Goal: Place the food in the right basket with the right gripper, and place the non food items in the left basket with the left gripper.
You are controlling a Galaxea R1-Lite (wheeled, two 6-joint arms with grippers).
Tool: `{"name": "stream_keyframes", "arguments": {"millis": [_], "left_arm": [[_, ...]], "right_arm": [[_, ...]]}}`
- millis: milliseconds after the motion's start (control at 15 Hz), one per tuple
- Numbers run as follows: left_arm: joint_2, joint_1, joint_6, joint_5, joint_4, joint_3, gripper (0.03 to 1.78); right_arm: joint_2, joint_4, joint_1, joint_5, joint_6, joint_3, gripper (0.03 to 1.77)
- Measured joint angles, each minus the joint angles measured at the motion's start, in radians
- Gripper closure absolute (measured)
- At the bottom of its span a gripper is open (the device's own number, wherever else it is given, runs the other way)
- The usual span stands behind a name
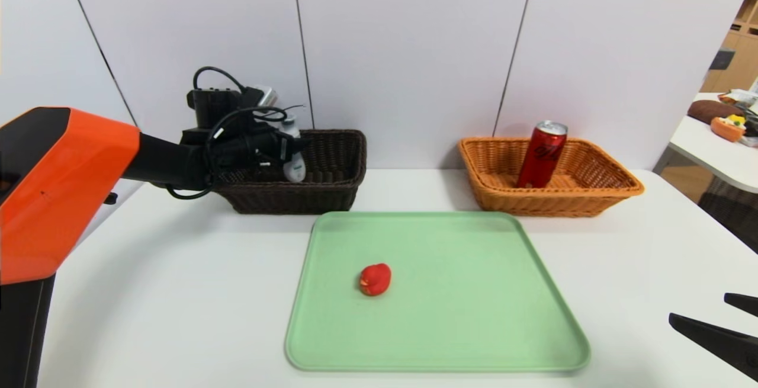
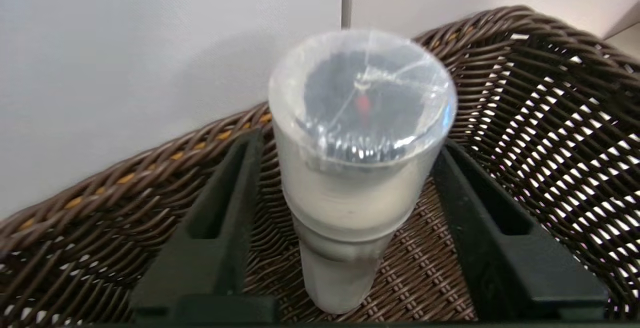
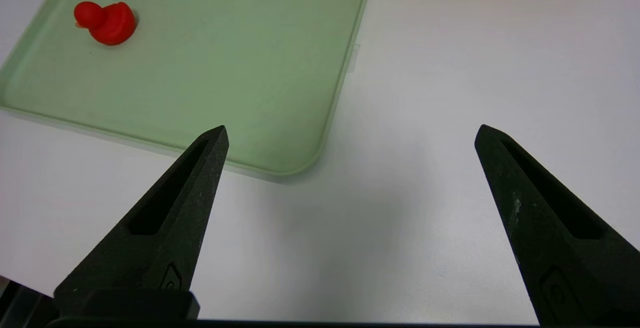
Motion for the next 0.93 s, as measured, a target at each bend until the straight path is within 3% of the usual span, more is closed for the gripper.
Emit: {"name": "stream_keyframes", "arguments": {"millis": [400, 933], "left_arm": [[-0.117, 0.0, 0.001, -0.001, -0.006, 0.11, 0.34], [-0.415, -0.008, -0.009, -0.002, -0.001, 0.386, 0.19]], "right_arm": [[-0.009, 0.0, 0.0, -0.002, 0.001, 0.0, 0.1], [-0.026, 0.0, 0.0, -0.002, 0.002, 0.0, 0.1]]}}
